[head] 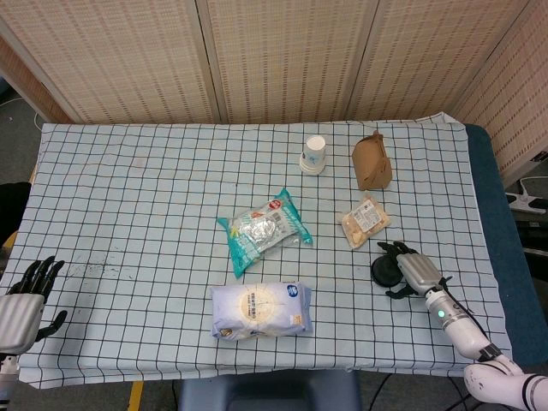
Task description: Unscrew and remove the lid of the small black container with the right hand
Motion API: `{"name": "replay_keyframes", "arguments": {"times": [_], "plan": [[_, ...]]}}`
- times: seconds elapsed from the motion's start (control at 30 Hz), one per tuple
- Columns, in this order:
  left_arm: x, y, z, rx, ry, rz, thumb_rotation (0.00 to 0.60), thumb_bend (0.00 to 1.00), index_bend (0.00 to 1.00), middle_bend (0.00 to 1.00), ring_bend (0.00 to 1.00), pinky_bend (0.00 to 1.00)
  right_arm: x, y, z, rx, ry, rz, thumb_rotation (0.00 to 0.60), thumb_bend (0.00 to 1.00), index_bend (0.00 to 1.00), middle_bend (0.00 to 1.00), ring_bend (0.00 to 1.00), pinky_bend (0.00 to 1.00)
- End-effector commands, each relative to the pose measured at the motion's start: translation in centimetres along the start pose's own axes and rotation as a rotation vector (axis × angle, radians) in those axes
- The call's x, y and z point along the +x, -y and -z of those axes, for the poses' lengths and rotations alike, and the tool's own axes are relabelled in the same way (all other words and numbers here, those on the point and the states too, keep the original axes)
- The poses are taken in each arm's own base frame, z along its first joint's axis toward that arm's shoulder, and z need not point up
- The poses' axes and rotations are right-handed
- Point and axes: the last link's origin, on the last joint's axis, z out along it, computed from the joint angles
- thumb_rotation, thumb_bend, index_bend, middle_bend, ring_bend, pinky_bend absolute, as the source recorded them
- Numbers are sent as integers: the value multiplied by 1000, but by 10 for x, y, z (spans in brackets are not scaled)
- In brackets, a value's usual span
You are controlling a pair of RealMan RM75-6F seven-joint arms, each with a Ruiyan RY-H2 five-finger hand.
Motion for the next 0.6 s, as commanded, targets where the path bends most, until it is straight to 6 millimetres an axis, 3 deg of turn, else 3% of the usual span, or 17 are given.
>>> {"name": "replay_keyframes", "arguments": {"times": [0.03, 0.17, 0.4, 0.6], "plan": [[0, 0, 0, 1, -2, 0, 600, 305, 40, 0, 0, 334, -3, 0, -4, -12, 4, 12, 600, 77, 8, 129, 11, 178], [1, 0, 0, 0, -4, 1, 600, 304, 41, 0, 0, 334, -6, 0, -6, -19, -9, 22, 600, 76, 77, 224, 112, 268], [2, 1, 0, 1, -9, 5, 600, 306, 41, 0, 0, 334, -10, 0, -7, -27, -62, 29, 600, 76, 326, 452, 368, 519], [2, 1, 0, 1, -10, 6, 600, 306, 41, 0, 0, 334, -9, -1, -7, -31, -96, 29, 600, 80, 433, 529, 452, 614]]}}
